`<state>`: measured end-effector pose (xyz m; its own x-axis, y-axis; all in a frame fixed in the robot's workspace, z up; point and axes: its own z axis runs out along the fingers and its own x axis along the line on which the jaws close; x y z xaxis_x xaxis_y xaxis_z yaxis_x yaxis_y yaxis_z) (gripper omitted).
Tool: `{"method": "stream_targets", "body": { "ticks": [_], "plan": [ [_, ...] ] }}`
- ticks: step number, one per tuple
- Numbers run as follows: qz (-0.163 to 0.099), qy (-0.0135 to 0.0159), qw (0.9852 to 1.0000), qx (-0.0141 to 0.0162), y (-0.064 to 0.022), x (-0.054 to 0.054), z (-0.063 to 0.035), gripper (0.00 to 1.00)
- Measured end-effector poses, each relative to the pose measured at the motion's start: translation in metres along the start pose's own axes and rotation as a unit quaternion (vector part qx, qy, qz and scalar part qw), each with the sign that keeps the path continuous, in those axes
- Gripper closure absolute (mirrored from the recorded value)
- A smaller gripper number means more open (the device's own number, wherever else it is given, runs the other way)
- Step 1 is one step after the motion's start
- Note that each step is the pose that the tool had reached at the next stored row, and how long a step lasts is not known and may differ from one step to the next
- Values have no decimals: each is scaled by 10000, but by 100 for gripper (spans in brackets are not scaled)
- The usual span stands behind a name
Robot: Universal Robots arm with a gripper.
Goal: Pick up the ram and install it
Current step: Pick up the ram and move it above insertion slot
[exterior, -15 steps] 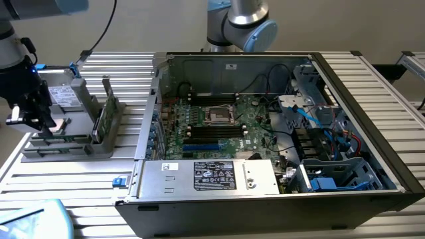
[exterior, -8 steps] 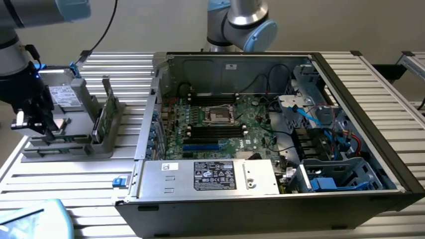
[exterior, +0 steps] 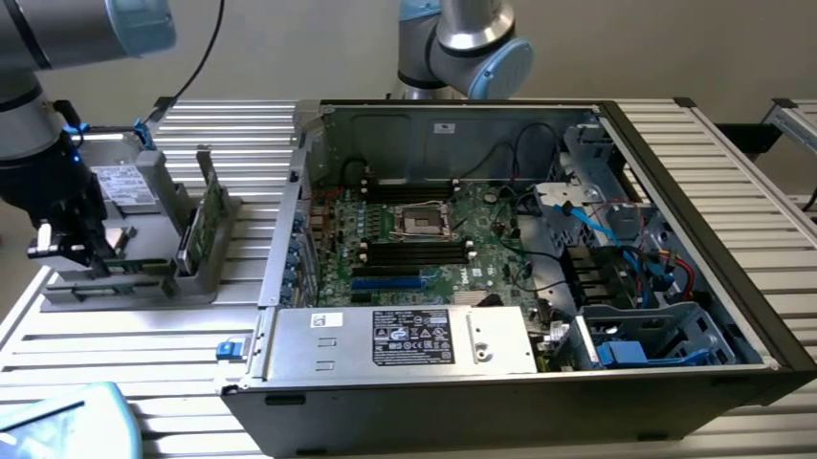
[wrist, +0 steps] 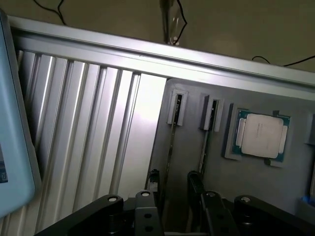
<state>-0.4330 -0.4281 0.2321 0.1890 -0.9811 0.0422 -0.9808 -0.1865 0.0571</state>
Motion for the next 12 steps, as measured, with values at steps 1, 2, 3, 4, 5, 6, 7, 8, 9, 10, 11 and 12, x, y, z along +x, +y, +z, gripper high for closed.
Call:
{"method": "stream_targets", "body": {
  "ticks": [1, 2, 3, 4, 5, 6, 7, 8, 9, 10, 11, 12],
  "plan": [
    [0, 1, 10000, 1, 1, 4, 11, 63],
    [1, 3, 10000, 0, 2, 12, 21, 63],
    [1, 4, 10000, 0, 3, 21, 31, 63],
    [1, 5, 10000, 0, 5, 32, 41, 63],
    [1, 7, 10000, -1, 6, 41, 52, 63],
    [1, 9, 10000, 0, 6, 48, 64, 63],
    [1, 12, 10000, 0, 7, 51, 75, 63],
    [2, 16, 10000, -2, 6, 52, 87, 63],
    [2, 21, 10000, -3, 6, 53, 100, 63],
    [2, 26, 10000, -4, 4, 54, 116, 63],
    [2, 30, 10000, -5, 3, 54, 130, 63],
    [2, 37, 10000, -6, 2, 54, 143, 63]
  ]
}}
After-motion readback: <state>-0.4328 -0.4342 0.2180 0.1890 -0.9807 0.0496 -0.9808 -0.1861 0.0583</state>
